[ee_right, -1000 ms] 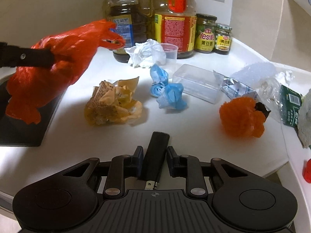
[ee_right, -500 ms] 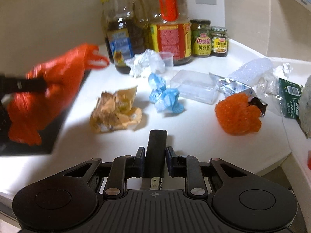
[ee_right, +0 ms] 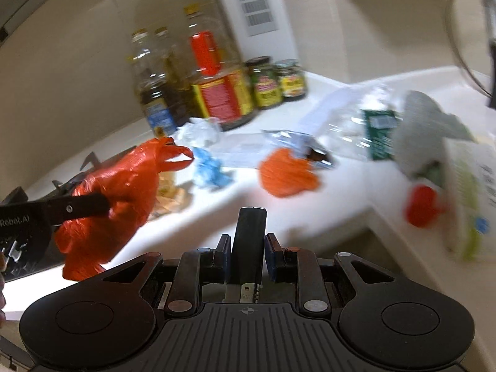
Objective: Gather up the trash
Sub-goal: 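Carry the bag with the left gripper down over the wastebasket, then open the left gripper to drop the bag into the wastebasket, then raise both tools back toward the counter items, then grasp the tan snack wrapper with left gripper while right gripper grasps medicine box, then carry wrapper and medicine box down over the wastebasket with both grippers, then open both grippers to drop wrapper and medicine box into the wastebasket, then raise both tools back toward the counter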
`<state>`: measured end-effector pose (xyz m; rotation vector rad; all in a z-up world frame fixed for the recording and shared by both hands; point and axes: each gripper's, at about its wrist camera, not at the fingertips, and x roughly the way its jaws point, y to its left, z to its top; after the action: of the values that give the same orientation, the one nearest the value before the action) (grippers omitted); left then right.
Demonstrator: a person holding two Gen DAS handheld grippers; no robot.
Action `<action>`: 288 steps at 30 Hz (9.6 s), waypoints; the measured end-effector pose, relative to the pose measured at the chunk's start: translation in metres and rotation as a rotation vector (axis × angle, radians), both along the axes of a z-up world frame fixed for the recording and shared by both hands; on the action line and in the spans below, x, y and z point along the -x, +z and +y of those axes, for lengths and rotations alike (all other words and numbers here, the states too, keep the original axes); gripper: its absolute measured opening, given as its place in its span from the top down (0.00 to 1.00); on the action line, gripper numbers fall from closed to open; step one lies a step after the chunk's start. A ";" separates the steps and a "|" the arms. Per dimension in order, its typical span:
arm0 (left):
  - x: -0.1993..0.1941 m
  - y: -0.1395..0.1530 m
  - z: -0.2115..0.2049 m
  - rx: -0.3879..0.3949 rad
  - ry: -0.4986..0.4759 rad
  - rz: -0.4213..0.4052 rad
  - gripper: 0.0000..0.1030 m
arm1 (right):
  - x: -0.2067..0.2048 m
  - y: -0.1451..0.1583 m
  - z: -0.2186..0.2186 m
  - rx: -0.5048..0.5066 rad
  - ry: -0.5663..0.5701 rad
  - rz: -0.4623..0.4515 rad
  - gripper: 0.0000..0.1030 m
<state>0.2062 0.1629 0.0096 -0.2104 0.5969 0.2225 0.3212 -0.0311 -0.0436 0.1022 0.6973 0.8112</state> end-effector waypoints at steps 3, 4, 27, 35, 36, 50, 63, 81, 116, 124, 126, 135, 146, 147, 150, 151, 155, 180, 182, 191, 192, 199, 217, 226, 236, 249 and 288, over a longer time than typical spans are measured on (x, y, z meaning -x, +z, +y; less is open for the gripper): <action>-0.005 -0.012 -0.029 0.025 -0.047 0.028 0.64 | 0.005 -0.007 -0.029 0.018 -0.031 0.025 0.77; -0.007 -0.016 -0.038 0.034 -0.059 0.039 0.64 | 0.007 -0.011 -0.038 0.028 -0.037 0.037 0.77; -0.036 -0.224 -0.106 0.227 0.036 0.299 0.64 | 0.021 -0.184 -0.081 0.260 0.010 0.140 0.77; -0.054 -0.268 -0.108 0.272 0.037 0.319 0.59 | 0.010 -0.205 -0.082 0.251 -0.020 0.138 0.77; -0.056 -0.271 -0.109 0.276 0.038 0.322 0.56 | 0.008 -0.206 -0.082 0.252 -0.023 0.139 0.77; -0.060 -0.271 -0.110 0.267 0.003 0.327 0.40 | 0.007 -0.206 -0.084 0.251 -0.034 0.156 0.77; -0.039 -0.252 -0.104 0.210 0.013 0.324 0.40 | 0.008 -0.211 -0.076 0.249 -0.040 0.150 0.77; 0.006 -0.210 -0.098 0.185 0.086 0.320 0.40 | 0.032 -0.185 -0.089 0.217 0.029 0.194 0.51; 0.024 -0.051 -0.080 -0.029 0.167 0.089 0.40 | -0.023 -0.016 -0.161 0.082 -0.249 -0.118 0.23; 0.008 -0.047 -0.049 -0.067 0.179 0.088 0.36 | -0.068 -0.029 -0.140 0.149 -0.309 -0.118 0.19; 0.004 -0.046 -0.041 -0.073 0.182 0.087 0.36 | -0.078 -0.032 -0.134 0.169 -0.319 -0.116 0.18; -0.008 -0.048 -0.017 -0.085 0.186 0.093 0.36 | -0.098 -0.040 -0.117 0.213 -0.339 -0.118 0.18; -0.025 -0.052 0.004 -0.126 0.167 0.094 0.34 | -0.101 -0.047 -0.117 0.226 -0.364 -0.119 0.31; -0.027 -0.052 0.006 -0.134 0.163 0.095 0.34 | -0.101 -0.047 -0.118 0.223 -0.368 -0.122 0.31; -0.032 -0.053 0.012 -0.149 0.148 0.086 0.34 | -0.098 -0.042 -0.123 0.194 -0.397 -0.142 0.31; -0.033 -0.052 0.014 -0.150 0.144 0.082 0.34 | -0.096 -0.039 -0.126 0.178 -0.411 -0.149 0.32; -0.039 -0.052 0.024 -0.164 0.129 0.062 0.31 | -0.092 -0.024 -0.137 0.114 -0.439 -0.148 0.32; -0.078 -0.074 0.067 -0.186 0.115 0.082 0.68 | -0.032 0.004 -0.116 -0.040 -0.312 -0.078 0.31; -0.074 -0.072 0.066 -0.185 0.124 0.076 0.71 | -0.027 0.004 -0.114 -0.048 -0.290 -0.073 0.31; -0.034 -0.042 0.032 -0.109 0.088 0.006 0.73 | -0.005 0.000 -0.109 -0.090 -0.174 -0.027 0.31; -0.028 -0.039 0.025 -0.102 0.075 0.000 0.73 | -0.002 -0.002 -0.109 -0.093 -0.157 -0.018 0.32; 0.011 -0.038 -0.028 -0.025 -0.004 0.000 0.73 | 0.017 -0.026 -0.105 -0.074 -0.051 0.071 0.31; 0.025 -0.134 -0.084 0.113 0.033 0.171 0.73 | 0.035 -0.143 -0.082 0.184 0.028 0.200 0.31; 0.007 -0.184 -0.087 0.166 0.024 0.236 0.73 | 0.026 -0.196 -0.081 0.224 -0.007 0.226 0.31; -0.021 -0.233 -0.094 0.211 -0.001 0.293 0.73 | 0.011 -0.237 -0.074 0.179 -0.072 0.240 0.31; -0.045 -0.266 -0.103 0.239 -0.044 0.355 0.73 | 0.001 -0.255 -0.090 0.191 -0.146 0.267 0.21; 0.014 -0.161 -0.095 0.158 0.055 0.273 0.46 | 0.033 -0.158 -0.091 0.108 -0.015 0.226 0.22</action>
<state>0.1921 0.0682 -0.1515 -0.3532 0.8815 0.2594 0.2880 -0.1218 -0.2016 0.1023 0.9507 0.7529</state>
